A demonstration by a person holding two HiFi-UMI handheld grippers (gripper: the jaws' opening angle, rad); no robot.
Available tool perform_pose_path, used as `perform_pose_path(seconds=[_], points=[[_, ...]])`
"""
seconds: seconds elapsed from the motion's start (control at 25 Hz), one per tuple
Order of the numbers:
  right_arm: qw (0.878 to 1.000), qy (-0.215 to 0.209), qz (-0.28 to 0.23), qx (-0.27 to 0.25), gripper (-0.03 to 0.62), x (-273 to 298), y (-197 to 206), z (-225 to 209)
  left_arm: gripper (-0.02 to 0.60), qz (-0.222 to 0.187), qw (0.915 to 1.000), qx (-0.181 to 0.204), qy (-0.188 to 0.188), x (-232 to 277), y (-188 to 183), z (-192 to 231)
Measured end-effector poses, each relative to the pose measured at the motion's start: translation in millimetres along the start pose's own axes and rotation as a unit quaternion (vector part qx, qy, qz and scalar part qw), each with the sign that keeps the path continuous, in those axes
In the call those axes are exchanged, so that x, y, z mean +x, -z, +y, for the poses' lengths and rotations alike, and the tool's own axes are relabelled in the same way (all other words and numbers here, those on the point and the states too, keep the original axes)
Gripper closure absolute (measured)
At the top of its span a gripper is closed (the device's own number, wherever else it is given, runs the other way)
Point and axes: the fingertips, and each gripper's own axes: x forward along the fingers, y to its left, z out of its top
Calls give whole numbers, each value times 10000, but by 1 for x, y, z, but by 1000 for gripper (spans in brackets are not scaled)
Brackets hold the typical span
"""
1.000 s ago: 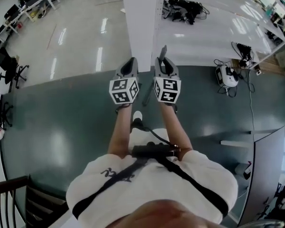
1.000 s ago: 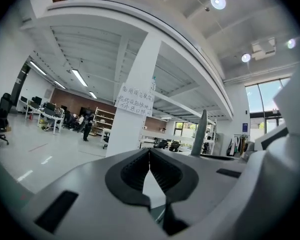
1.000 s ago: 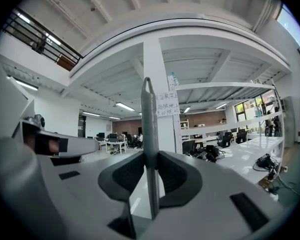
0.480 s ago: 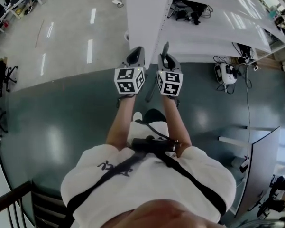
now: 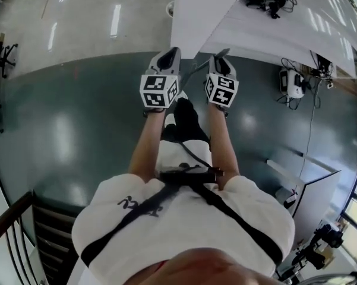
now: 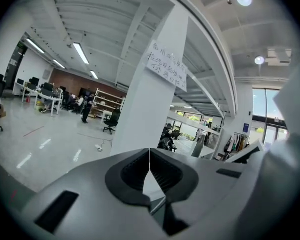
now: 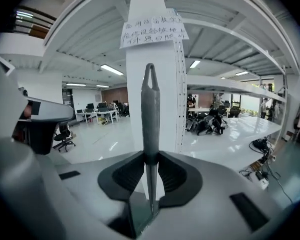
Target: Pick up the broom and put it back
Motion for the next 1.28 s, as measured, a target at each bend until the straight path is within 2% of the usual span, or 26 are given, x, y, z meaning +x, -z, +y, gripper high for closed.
perform_pose_path(seconds=[0.28, 0.52, 0.64, 0.8, 0.96, 1.16, 1.28], points=[[9967, 132, 787, 166, 497, 74, 79, -5, 568, 662, 9965, -348, -378, 29, 67, 48], [9886, 455, 1364, 454, 497, 124, 150, -15, 568, 1118, 9913, -551, -417, 55, 114, 58], [9852, 642, 1486, 560, 497, 150, 176, -28, 568, 1292, 9892, -558, -411, 72, 135, 59], [9862, 790, 1329, 592, 497, 180, 174, -37, 568, 1469, 9866, -580, -408, 89, 157, 61], [9815, 1063, 1372, 805, 497, 205, 178, -50, 568, 1562, 9847, -641, -428, 97, 168, 67], [9853, 906, 1180, 841, 497, 242, 159, -45, 568, 1621, 9838, -645, -422, 104, 175, 69], [9829, 1006, 1267, 881, 497, 259, 168, -51, 568, 1706, 9824, -637, -411, 105, 179, 71]])
